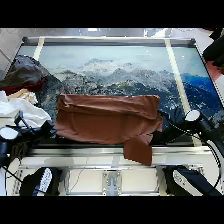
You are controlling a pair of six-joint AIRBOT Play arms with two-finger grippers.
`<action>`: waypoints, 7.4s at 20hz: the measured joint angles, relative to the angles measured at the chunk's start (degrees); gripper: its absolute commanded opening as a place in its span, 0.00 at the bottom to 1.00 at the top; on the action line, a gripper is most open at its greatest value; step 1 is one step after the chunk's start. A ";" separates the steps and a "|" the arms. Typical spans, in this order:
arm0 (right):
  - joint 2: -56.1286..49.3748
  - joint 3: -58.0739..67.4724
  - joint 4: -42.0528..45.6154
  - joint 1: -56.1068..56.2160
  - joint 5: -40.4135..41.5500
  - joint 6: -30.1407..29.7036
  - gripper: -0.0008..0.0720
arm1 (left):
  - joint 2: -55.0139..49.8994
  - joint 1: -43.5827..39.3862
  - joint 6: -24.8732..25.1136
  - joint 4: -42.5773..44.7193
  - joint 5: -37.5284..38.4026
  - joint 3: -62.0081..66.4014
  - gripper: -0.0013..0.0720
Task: Fold the shirts.
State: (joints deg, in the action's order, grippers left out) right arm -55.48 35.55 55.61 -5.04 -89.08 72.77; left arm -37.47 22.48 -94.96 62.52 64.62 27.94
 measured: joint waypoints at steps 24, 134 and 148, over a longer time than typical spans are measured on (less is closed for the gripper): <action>-35.19 35.78 -1.07 0.44 32.48 4.72 0.03 | -50.10 -15.78 6.58 4.61 -23.15 38.58 0.03; -62.16 66.14 -12.98 16.76 15.61 13.16 0.78 | -19.80 -31.32 7.30 45.07 11.50 56.74 0.03; -66.18 72.41 -23.32 22.91 16.09 11.50 0.03 | -20.50 -31.32 7.32 45.00 11.87 56.61 0.03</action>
State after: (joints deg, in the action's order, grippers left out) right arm -121.67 107.96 32.29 17.87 -72.99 84.27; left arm -57.98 -8.84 -87.64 107.53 76.49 84.55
